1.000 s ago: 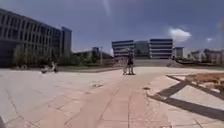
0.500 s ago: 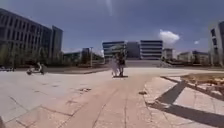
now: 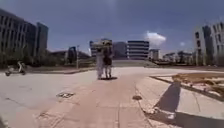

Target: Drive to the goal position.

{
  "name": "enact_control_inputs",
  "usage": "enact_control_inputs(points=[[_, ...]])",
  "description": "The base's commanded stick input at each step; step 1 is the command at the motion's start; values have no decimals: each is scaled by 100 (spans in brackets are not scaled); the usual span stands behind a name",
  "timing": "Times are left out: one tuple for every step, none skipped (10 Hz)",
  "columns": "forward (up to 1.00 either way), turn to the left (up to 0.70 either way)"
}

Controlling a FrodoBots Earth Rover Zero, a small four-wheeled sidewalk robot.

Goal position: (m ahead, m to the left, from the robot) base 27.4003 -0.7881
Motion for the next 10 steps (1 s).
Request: enact_control_inputs(points=[[0, -6], [0, -6], [0, -6], [0, -6], [0, -6], [0, -6], [0, -6], [0, -6], [0, -6], [0, -6]])
